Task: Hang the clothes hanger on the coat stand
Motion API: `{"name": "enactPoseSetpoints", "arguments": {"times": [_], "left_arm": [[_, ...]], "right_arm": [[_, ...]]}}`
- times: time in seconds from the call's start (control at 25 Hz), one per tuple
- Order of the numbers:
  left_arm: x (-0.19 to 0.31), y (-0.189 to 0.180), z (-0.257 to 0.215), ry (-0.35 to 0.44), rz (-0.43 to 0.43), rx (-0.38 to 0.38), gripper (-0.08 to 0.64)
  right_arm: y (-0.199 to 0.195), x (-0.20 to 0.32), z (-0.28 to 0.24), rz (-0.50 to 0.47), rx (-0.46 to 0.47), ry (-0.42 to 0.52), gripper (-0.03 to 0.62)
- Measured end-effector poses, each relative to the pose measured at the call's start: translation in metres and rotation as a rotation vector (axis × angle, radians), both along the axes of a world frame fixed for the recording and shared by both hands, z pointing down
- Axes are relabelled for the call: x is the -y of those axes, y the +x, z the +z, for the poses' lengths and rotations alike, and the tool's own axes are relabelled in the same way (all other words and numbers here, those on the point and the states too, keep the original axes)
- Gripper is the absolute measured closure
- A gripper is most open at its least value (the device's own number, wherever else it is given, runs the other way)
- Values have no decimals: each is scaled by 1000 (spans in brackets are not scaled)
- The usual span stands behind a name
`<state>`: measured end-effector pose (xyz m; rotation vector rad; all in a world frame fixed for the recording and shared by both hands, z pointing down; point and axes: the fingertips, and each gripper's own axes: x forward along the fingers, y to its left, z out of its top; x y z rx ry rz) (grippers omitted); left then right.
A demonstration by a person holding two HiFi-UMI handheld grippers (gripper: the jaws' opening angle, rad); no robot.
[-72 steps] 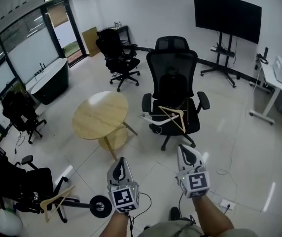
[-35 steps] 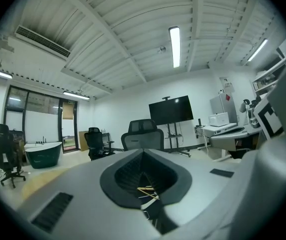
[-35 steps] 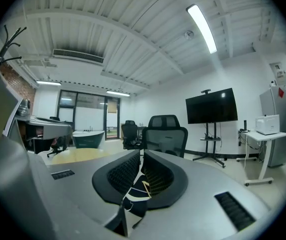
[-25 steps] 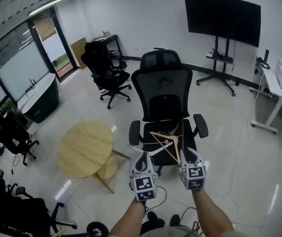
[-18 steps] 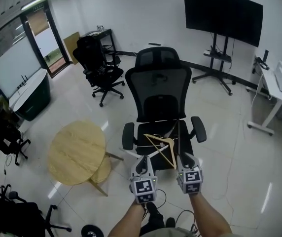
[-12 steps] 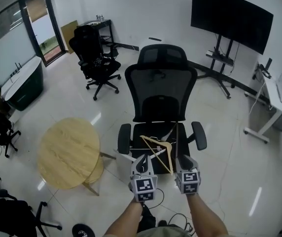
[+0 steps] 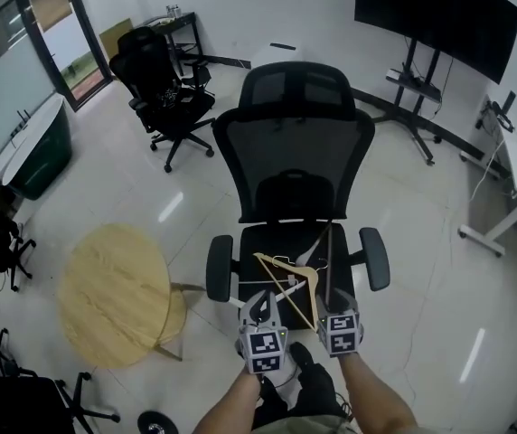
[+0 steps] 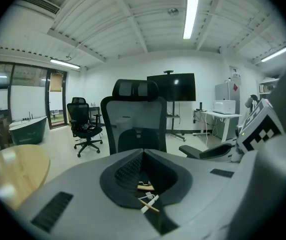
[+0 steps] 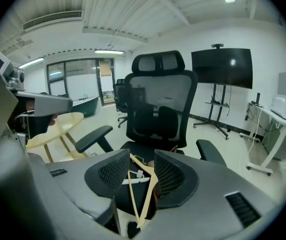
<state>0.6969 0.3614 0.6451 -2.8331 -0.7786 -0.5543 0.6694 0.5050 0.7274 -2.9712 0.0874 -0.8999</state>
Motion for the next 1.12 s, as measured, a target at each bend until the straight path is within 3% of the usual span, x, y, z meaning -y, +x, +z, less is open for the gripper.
{"name": "enactPoseSetpoints", "arguments": {"times": [0.36, 0.68, 0.88, 1.12], "left_arm": [[-82, 116, 141, 63, -59, 158, 548], [-113, 174, 259, 121, -78, 303, 548], [-125, 211, 300, 101, -98, 326, 548], [-127, 225, 328, 110, -101, 368, 548]], "right_arm": [[120, -56, 174, -72, 262, 68, 390], [193, -86, 309, -56, 448, 93, 365], [222, -87, 364, -65, 523, 114, 365], [244, -86, 417, -78, 620, 105, 341]]}}
